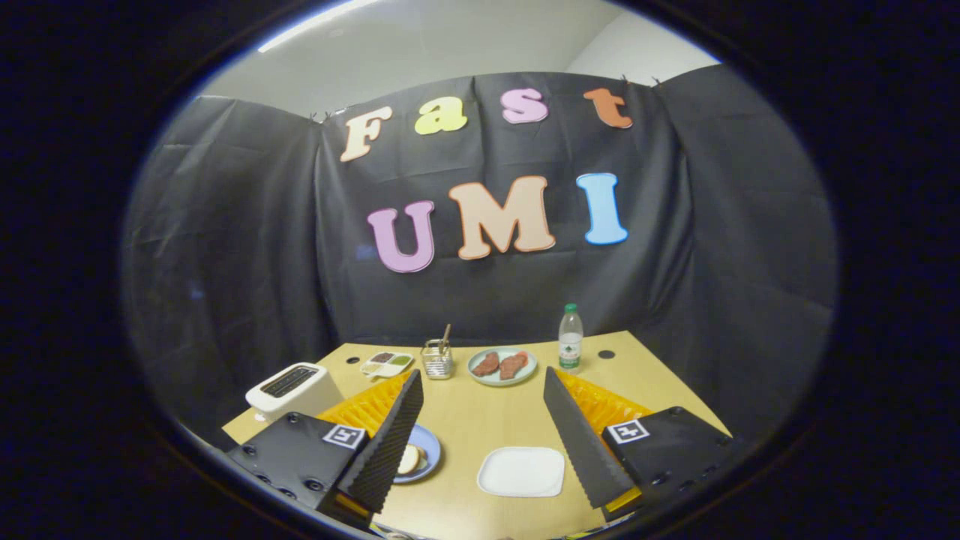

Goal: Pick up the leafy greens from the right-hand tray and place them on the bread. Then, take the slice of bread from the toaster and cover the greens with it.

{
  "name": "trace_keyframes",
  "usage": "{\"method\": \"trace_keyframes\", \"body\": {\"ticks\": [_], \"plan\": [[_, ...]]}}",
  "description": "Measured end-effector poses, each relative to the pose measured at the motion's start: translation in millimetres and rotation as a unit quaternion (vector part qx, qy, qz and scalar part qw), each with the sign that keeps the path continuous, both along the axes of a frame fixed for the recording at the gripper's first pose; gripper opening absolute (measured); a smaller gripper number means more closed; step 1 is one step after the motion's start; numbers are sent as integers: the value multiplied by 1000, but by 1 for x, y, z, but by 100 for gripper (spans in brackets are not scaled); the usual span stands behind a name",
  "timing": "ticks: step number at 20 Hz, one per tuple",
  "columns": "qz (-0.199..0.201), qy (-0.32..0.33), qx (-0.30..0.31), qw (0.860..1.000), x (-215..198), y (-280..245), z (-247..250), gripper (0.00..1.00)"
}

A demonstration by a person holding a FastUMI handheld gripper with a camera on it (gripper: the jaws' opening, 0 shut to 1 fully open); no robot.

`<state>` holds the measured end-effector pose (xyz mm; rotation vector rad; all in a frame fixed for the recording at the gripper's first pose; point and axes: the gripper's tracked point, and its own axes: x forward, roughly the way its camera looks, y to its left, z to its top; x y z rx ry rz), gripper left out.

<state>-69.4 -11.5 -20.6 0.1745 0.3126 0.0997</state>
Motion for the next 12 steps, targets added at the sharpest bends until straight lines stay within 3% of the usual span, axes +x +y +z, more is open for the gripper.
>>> {"method": "trace_keyframes", "body": {"ticks": [12], "plan": [[-65,-58,-29,996,-14,-38,38,100]]}}
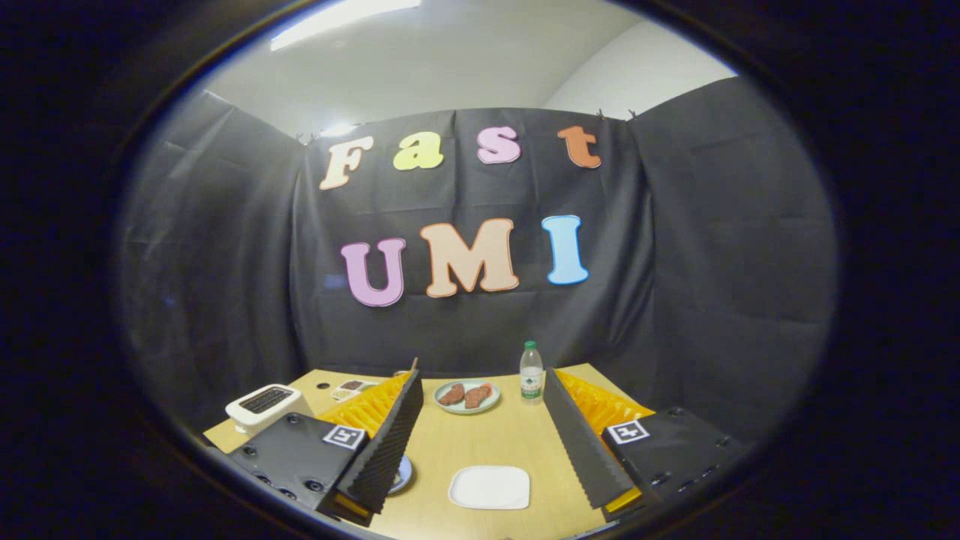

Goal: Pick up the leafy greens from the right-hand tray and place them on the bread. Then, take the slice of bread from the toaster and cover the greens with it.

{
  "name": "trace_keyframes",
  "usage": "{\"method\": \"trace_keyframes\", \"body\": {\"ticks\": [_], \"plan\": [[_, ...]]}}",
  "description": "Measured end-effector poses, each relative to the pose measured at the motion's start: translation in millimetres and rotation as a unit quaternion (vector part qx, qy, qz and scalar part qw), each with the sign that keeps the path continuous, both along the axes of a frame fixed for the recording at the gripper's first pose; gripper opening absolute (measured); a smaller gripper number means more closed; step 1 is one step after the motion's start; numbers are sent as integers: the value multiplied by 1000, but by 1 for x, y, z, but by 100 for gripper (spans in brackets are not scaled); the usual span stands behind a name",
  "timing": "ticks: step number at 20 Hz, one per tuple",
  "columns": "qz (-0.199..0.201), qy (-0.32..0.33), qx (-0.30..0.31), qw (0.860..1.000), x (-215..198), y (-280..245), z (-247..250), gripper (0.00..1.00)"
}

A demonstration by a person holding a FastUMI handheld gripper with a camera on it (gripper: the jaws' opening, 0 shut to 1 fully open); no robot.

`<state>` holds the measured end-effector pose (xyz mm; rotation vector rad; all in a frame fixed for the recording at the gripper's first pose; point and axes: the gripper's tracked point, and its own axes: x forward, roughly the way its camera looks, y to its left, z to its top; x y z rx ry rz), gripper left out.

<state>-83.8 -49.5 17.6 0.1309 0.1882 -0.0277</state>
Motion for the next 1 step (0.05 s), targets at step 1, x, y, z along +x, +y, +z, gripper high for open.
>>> {"method": "trace_keyframes", "body": {"ticks": [1], "plan": [[-1,1,-1,1000,-1,0,1,100]]}}
